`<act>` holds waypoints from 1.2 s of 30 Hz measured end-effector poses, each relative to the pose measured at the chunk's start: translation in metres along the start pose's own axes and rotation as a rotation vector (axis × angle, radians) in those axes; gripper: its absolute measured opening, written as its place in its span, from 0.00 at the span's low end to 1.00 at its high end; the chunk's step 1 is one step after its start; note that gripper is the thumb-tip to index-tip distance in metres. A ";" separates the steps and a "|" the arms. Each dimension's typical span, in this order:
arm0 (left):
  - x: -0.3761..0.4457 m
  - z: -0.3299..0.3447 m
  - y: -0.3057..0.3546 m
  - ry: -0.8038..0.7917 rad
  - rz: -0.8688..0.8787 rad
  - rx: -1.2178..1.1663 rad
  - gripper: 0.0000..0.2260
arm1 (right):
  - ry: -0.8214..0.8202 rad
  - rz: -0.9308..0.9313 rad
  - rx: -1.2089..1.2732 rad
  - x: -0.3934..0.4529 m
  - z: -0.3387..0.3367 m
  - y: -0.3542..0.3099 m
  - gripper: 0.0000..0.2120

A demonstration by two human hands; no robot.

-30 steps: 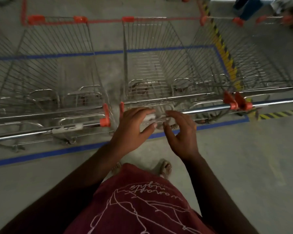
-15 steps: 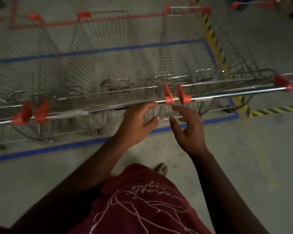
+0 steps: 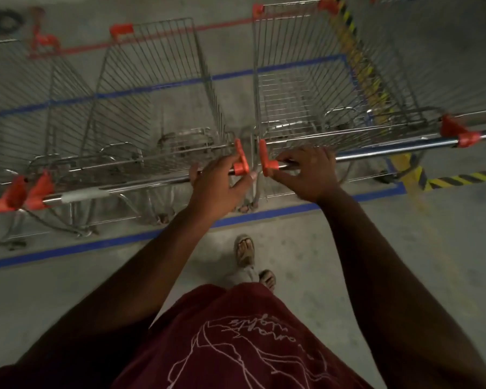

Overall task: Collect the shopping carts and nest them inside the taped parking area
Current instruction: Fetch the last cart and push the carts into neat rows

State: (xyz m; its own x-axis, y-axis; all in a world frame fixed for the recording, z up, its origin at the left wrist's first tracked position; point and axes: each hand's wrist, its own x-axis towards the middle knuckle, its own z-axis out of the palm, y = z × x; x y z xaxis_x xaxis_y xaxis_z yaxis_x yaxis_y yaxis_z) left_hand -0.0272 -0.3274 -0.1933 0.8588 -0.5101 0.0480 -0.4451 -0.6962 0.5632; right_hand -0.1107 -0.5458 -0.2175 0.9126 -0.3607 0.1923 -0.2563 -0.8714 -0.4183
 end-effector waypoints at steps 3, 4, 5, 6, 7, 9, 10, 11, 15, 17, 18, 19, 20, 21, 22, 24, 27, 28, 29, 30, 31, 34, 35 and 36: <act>0.017 0.008 -0.003 -0.006 0.001 0.021 0.24 | -0.164 0.046 0.102 0.023 -0.009 0.001 0.23; 0.020 0.011 -0.007 0.000 0.000 0.031 0.25 | -0.229 0.056 0.124 0.029 -0.011 0.001 0.21; 0.021 0.013 -0.010 0.013 -0.003 0.050 0.25 | -0.277 0.063 0.143 0.033 -0.011 0.000 0.18; 0.020 0.015 -0.012 0.032 0.006 0.077 0.27 | -0.303 0.069 0.155 0.036 -0.011 0.000 0.17; 0.016 0.017 -0.013 0.046 0.021 0.109 0.28 | -0.310 0.075 0.155 0.038 -0.010 0.001 0.17; 0.010 0.019 -0.012 0.072 0.042 0.156 0.30 | -0.275 0.065 0.147 0.038 -0.006 0.001 0.19; 0.009 0.020 -0.012 0.082 0.037 0.165 0.30 | -0.244 0.052 0.150 0.038 -0.004 -0.001 0.19; 0.008 0.021 -0.011 0.090 0.027 0.170 0.31 | -0.208 0.037 0.157 0.038 -0.001 -0.003 0.19; 0.010 0.023 -0.011 0.093 0.019 0.169 0.30 | -0.103 -0.011 0.156 0.037 0.004 -0.008 0.19; 0.010 0.023 -0.014 0.094 0.035 0.153 0.29 | -0.113 -0.019 0.154 0.036 0.007 -0.007 0.19; 0.011 0.023 -0.016 0.093 0.038 0.147 0.29 | -0.128 -0.020 0.143 0.035 0.008 -0.007 0.19; 0.011 0.024 -0.017 0.093 0.037 0.144 0.29 | -0.145 -0.020 0.129 0.034 0.008 -0.008 0.19; 0.011 0.023 -0.017 0.096 0.034 0.141 0.29 | -0.161 -0.022 0.119 0.034 0.009 -0.008 0.19; 0.011 0.023 -0.016 0.103 0.033 0.134 0.29 | -0.172 -0.027 0.116 0.032 0.009 -0.008 0.19; 0.011 0.022 -0.015 0.113 0.036 0.124 0.29 | -0.178 -0.034 0.119 0.031 0.009 -0.007 0.19; 0.013 0.020 -0.012 0.119 0.044 0.098 0.30 | -0.182 -0.051 0.126 0.026 0.007 -0.003 0.19; 0.013 0.018 -0.012 0.094 0.055 0.097 0.31 | -0.158 -0.055 0.138 0.020 0.006 -0.003 0.19; 0.013 0.018 -0.013 0.077 0.056 0.096 0.31 | -0.154 -0.055 0.149 0.020 0.006 -0.005 0.19; 0.012 0.017 -0.014 0.061 0.055 0.093 0.31 | -0.151 -0.059 0.158 0.020 0.006 -0.007 0.18; 0.012 0.017 -0.015 0.048 0.051 0.088 0.31 | -0.147 -0.065 0.162 0.021 0.006 -0.009 0.18; 0.012 0.017 -0.016 0.039 0.045 0.082 0.31 | -0.142 -0.072 0.160 0.021 0.006 -0.010 0.18; 0.012 0.019 -0.014 0.071 0.040 0.085 0.30 | -0.110 -0.089 0.158 0.022 0.007 -0.011 0.18; 0.012 0.019 -0.013 0.086 0.036 0.081 0.30 | -0.118 -0.104 0.164 0.024 0.005 -0.010 0.18; 0.012 0.020 -0.012 0.094 0.026 0.071 0.29 | -0.149 -0.134 0.172 0.027 0.003 -0.007 0.19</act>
State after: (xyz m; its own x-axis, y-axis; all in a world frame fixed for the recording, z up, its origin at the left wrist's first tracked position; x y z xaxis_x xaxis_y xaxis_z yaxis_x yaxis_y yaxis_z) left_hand -0.0165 -0.3349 -0.2157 0.8653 -0.4810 0.1411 -0.4814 -0.7190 0.5013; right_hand -0.0831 -0.5488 -0.2119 0.9749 -0.1815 0.1287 -0.0834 -0.8343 -0.5449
